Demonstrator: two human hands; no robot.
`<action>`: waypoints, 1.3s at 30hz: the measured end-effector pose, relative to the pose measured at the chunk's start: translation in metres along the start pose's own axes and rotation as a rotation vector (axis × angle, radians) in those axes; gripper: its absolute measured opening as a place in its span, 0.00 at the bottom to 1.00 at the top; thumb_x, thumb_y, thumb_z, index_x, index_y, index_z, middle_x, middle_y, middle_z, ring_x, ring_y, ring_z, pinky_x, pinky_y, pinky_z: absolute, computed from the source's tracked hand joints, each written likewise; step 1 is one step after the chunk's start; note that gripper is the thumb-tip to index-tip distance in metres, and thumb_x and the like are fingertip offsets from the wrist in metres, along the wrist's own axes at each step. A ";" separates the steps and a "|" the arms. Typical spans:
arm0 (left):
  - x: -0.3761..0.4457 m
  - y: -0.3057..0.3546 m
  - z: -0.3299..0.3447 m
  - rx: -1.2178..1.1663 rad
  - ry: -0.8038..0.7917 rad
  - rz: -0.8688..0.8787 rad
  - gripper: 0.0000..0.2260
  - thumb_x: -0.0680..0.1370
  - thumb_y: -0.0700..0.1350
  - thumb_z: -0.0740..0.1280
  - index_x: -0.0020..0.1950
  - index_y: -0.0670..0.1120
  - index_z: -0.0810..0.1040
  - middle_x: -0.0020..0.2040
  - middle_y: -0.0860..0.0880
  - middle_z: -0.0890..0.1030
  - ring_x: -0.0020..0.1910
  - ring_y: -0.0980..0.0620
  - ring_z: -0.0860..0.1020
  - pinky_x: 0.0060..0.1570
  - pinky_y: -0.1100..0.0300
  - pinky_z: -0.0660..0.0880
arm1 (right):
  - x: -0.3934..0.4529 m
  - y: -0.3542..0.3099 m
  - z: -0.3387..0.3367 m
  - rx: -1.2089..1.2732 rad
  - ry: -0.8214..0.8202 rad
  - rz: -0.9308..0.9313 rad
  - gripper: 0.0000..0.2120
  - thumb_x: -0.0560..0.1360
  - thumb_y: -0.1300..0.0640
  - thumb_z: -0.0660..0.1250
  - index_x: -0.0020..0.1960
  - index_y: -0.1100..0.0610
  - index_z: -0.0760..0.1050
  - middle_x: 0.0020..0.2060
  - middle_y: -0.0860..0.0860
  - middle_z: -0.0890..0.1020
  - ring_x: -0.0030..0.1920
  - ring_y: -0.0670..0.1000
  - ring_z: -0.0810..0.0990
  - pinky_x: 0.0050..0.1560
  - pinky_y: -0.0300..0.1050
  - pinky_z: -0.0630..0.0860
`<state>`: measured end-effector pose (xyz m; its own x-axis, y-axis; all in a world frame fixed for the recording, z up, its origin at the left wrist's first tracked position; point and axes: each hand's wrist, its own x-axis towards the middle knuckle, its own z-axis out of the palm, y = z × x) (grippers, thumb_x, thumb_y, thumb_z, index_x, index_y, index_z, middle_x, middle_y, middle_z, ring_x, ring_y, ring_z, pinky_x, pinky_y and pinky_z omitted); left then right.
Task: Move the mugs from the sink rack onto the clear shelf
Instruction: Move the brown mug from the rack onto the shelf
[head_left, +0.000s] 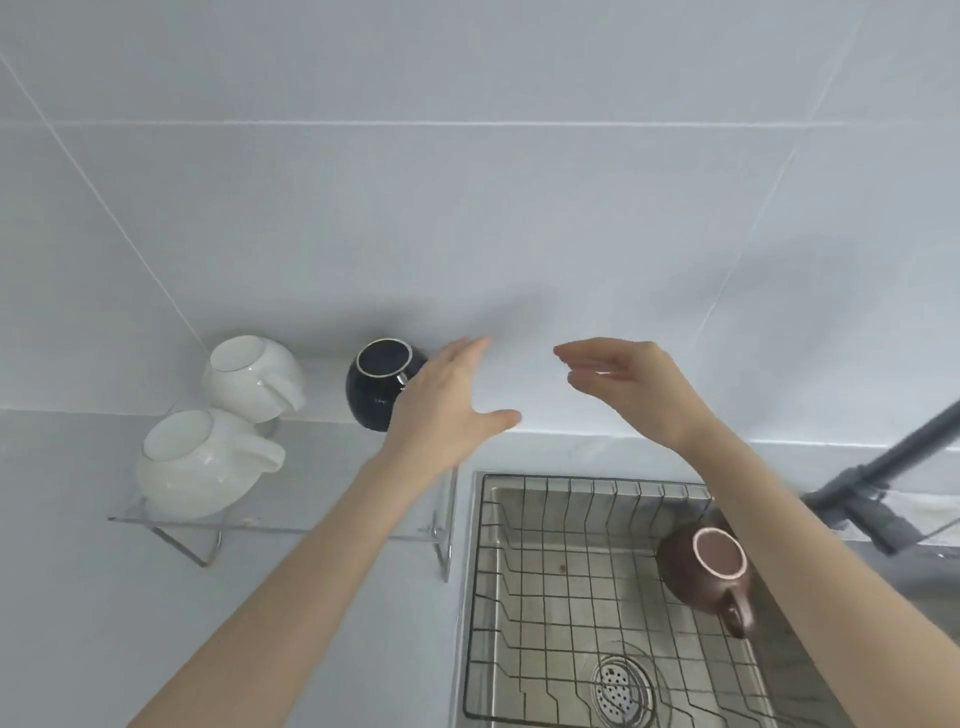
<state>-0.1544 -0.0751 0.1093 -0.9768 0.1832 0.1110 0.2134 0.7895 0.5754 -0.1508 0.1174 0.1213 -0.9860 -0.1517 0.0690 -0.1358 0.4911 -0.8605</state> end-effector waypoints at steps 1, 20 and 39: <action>-0.006 0.012 0.011 -0.046 -0.027 0.026 0.36 0.67 0.52 0.72 0.71 0.49 0.61 0.72 0.49 0.66 0.70 0.49 0.65 0.66 0.54 0.64 | -0.014 0.006 -0.011 0.004 0.027 0.025 0.13 0.73 0.62 0.66 0.55 0.51 0.78 0.51 0.45 0.81 0.53 0.43 0.79 0.51 0.24 0.72; -0.018 0.059 0.279 -0.275 -0.648 -0.089 0.37 0.64 0.44 0.76 0.70 0.44 0.64 0.71 0.45 0.69 0.69 0.48 0.66 0.67 0.59 0.61 | -0.168 0.238 -0.018 -0.080 0.318 0.771 0.19 0.68 0.56 0.70 0.57 0.60 0.75 0.51 0.56 0.83 0.53 0.54 0.78 0.50 0.42 0.69; -0.020 0.052 0.267 -0.346 -0.557 -0.107 0.42 0.58 0.47 0.79 0.69 0.45 0.66 0.63 0.45 0.77 0.62 0.49 0.75 0.63 0.59 0.69 | -0.168 0.217 -0.013 0.013 0.438 0.701 0.07 0.70 0.57 0.70 0.47 0.58 0.78 0.37 0.52 0.82 0.40 0.47 0.79 0.36 0.27 0.71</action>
<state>-0.1188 0.1189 -0.0797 -0.8173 0.4629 -0.3432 0.0071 0.6037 0.7972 -0.0163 0.2612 -0.0705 -0.7901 0.5360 -0.2975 0.5235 0.3373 -0.7824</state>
